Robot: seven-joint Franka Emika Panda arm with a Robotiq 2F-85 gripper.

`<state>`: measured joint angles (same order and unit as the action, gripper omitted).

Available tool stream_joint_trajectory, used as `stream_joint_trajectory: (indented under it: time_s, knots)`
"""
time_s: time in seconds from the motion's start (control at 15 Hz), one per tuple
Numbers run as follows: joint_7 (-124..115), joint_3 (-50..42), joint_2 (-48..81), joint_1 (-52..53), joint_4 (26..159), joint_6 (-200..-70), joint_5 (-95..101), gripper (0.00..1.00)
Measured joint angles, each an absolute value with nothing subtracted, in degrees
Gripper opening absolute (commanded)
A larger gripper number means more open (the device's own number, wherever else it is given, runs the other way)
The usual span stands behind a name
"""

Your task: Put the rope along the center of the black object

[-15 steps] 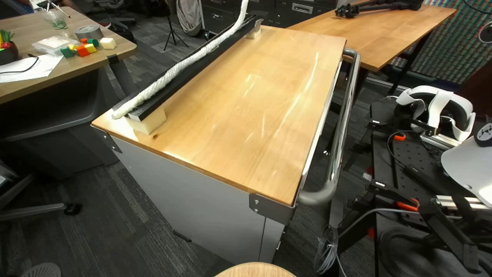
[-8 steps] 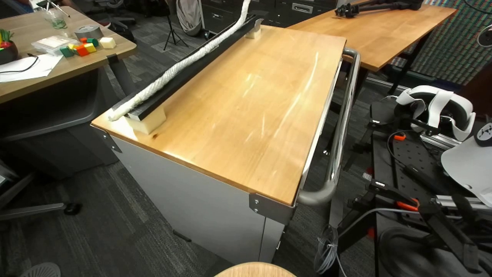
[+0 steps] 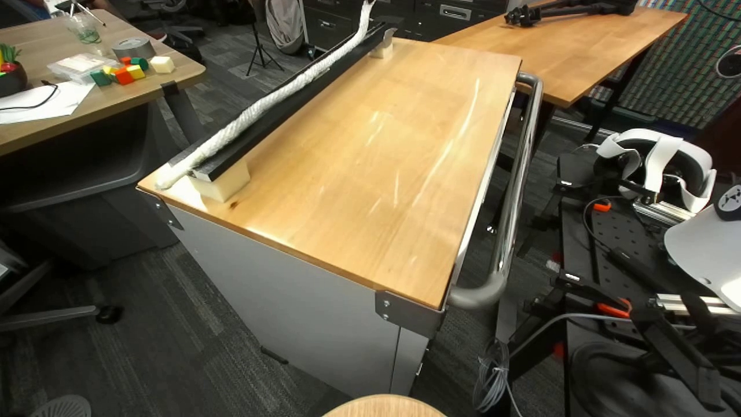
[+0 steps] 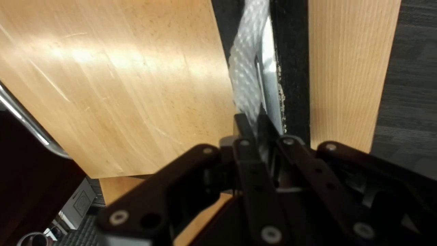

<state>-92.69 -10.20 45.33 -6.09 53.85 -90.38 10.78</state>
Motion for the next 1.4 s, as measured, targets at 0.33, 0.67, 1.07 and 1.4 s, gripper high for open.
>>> stream_joint_trajectory:
  time_s: [0.33, 0.67, 1.07, 1.4]
  knots:
    - [-92.7, -10.1, 47.1, -7.0, 53.8, -97.1, 9.8, 0.02]
    - [-92.7, -9.9, 48.3, -8.7, 53.9, -99.7, 7.8, 0.02]
    - [-92.7, -9.7, 48.6, -10.2, 53.9, -100.5, 6.0, 0.02]
    - [-92.7, -9.7, 48.6, -10.5, 54.0, -100.5, 5.3, 0.02]
